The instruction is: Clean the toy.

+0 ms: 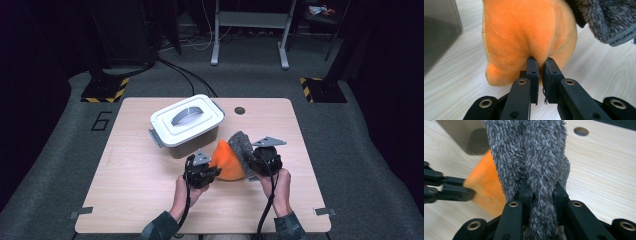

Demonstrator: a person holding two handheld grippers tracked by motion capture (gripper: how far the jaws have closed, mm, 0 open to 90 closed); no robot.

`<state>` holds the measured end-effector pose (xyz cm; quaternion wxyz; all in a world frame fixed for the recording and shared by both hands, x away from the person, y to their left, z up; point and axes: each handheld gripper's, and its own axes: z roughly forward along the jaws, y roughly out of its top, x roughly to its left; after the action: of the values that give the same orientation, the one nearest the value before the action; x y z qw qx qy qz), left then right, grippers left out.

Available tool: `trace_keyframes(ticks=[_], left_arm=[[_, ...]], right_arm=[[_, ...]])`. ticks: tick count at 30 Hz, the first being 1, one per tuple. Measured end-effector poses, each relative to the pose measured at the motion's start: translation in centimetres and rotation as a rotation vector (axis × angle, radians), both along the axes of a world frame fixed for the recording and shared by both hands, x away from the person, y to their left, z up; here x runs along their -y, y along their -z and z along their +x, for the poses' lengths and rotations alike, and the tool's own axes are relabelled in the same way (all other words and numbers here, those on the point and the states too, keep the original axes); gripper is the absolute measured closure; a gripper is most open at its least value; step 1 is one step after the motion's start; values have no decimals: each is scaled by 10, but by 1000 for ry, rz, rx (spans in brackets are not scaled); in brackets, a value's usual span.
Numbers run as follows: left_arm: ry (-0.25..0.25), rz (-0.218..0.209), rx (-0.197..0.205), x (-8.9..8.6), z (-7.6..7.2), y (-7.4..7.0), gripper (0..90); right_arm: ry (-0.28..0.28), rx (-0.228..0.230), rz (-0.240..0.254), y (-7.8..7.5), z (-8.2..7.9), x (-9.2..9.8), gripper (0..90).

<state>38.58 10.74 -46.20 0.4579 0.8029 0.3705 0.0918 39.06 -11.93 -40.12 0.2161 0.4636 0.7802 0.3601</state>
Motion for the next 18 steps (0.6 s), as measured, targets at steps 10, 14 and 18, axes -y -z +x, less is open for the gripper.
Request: trace_keyframes(ticks=[10,14,18], left_arm=[[-9,33,-8,0,1,6,837],[-25,30,-15,-3,3,9,836],[-31,27,-17,-5,4,12,834]], right_arm=[[-41,-19,-81,11,7,-29,748],[-35,-21,-93,14,10,-33,749],[-29,-26,-92,16,11,-29,749]])
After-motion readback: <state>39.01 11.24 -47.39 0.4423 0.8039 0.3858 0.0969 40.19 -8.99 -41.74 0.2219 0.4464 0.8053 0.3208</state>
